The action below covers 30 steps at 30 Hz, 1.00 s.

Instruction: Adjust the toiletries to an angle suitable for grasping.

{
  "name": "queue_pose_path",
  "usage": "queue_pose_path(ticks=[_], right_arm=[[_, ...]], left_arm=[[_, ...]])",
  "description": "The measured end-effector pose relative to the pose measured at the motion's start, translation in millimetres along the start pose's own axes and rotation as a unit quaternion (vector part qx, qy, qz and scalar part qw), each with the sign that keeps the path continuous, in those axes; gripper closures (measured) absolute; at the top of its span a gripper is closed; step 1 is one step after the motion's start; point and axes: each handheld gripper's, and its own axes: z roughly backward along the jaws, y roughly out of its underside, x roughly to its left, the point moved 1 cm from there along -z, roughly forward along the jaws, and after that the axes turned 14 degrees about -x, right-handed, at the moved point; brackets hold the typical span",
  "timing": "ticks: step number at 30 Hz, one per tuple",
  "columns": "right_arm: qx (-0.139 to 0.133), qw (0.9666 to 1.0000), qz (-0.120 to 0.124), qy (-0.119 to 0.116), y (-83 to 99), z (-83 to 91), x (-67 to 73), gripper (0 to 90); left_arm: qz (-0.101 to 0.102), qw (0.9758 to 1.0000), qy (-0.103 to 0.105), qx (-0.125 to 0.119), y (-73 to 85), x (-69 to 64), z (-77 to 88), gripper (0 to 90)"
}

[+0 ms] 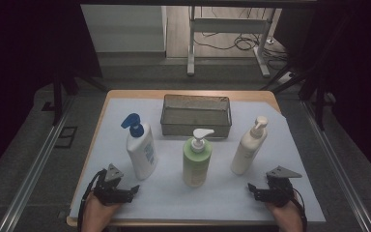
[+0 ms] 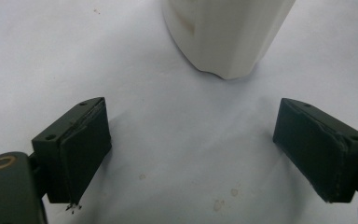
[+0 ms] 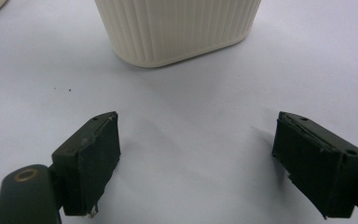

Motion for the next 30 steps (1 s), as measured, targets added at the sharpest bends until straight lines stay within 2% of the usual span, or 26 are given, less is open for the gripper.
queue_pose_path(ticks=[14, 30], right_arm=[[0.001, 1.0, 0.002, -0.006, 0.2, -0.6, 0.4, 11.9], [0.005, 1.0, 0.004, -0.006, -1.5, -0.2, 0.5, 13.4]], left_arm=[[0.001, 1.0, 0.001, -0.003, 0.4, 0.2, -0.1, 10.7], [0.001, 1.0, 0.002, -0.002, 0.4, 0.4, 0.0, 10.7]])
